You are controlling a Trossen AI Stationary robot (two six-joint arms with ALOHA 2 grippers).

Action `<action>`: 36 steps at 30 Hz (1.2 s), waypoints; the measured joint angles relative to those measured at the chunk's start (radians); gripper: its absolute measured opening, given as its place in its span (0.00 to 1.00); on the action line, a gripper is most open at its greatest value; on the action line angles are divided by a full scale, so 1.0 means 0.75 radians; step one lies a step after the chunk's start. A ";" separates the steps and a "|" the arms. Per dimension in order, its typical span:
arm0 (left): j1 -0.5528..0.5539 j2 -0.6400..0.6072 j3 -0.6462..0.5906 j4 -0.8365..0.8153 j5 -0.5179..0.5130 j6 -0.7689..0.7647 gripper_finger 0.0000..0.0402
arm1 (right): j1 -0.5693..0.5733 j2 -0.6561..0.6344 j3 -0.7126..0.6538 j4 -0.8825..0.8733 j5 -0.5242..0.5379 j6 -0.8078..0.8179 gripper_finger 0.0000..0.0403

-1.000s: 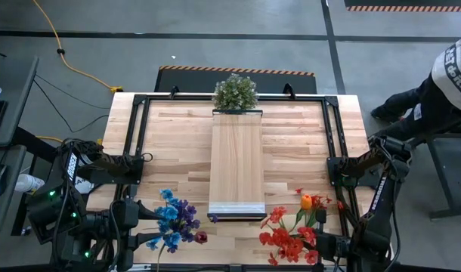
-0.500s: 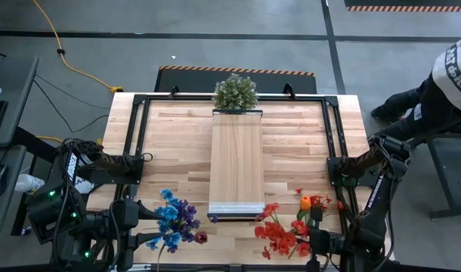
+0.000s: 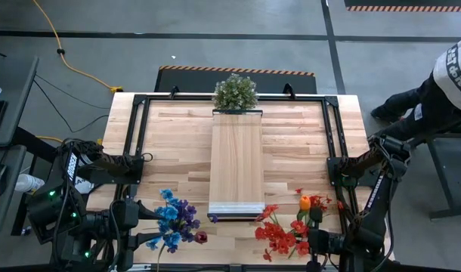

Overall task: Pick and place flowers into a vace then onto a shelf
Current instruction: Put the top red flowers into the right transparent vase

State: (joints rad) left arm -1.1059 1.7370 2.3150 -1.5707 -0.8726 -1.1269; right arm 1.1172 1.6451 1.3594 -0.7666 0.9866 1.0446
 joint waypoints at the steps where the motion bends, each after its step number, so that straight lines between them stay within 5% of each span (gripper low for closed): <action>1: 0.000 0.000 0.000 0.000 0.000 0.000 0.54 | 0.000 0.000 0.000 0.000 -0.002 0.004 0.03; 36: 0.000 0.000 0.000 -0.001 0.000 0.004 0.54 | 0.000 0.000 -0.001 -0.055 -0.067 0.005 0.03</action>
State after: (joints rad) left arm -1.1060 1.7370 2.3147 -1.5711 -0.8730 -1.1236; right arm 1.1172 1.6451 1.3590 -0.8078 0.9361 1.0481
